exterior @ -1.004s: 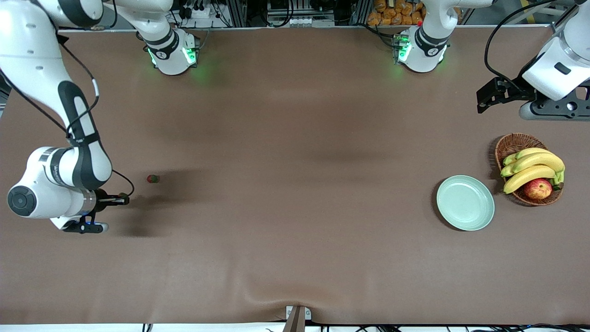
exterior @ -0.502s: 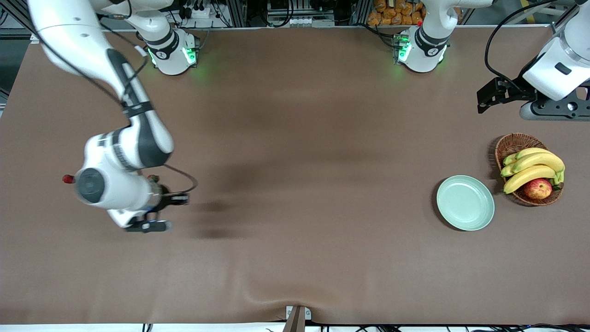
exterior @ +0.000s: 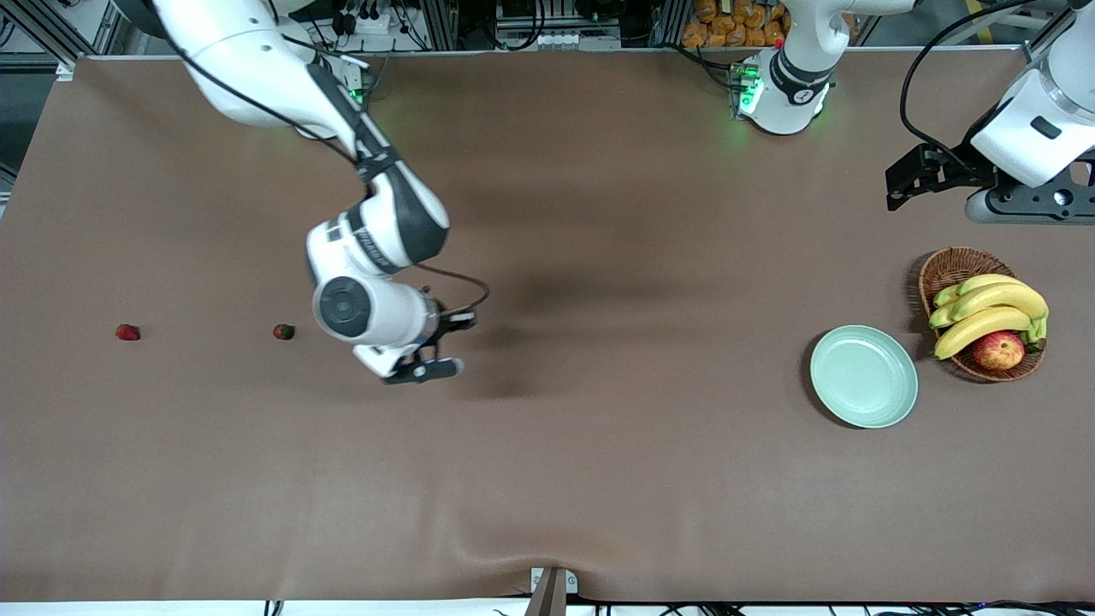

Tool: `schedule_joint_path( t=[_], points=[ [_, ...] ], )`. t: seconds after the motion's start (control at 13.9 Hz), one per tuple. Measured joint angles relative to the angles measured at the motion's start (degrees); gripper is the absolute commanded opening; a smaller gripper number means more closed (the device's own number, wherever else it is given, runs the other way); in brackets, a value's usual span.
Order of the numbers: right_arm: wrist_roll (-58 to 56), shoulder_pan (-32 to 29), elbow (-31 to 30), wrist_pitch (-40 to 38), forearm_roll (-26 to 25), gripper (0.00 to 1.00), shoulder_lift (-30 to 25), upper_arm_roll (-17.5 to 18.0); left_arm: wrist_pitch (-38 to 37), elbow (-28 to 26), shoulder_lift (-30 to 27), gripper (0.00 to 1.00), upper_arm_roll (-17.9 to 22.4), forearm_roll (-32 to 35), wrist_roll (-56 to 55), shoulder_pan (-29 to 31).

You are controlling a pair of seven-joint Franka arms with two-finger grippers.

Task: Collect all strawberries into plate
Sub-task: 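Carry the strawberry to mid-table and release it with the right gripper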

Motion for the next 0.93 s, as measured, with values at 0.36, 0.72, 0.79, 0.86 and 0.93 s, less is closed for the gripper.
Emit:
schedule_joint_path(
  t=[0.36,0.72,0.79,0.86,0.93],
  points=[
    [0.0,3.9,-0.1,6.1,1.7,0.0,4.0,0.0,0.0,0.0,0.1,1.0,0.2,0.0,0.0,0.0],
    [0.0,7.0,-0.1,9.2,1.7,0.18,7.0,0.0,0.0,0.0,0.4,1.0,0.2,0.0,0.0,0.4],
    [0.0,7.0,-0.1,9.4,1.7,0.21,7.4,0.0,0.0,0.0,0.4,1.0,0.2,0.0,0.0,0.5],
    [0.0,7.0,-0.1,9.6,1.6,0.3,7.7,0.0,0.0,0.0,0.4,1.0,0.2,0.0,0.0,0.5],
    [0.0,7.0,-0.1,9.8,1.6,0.48,8.0,0.0,0.0,0.0,0.4,1.0,0.2,0.0,0.0,0.5]
  ],
)
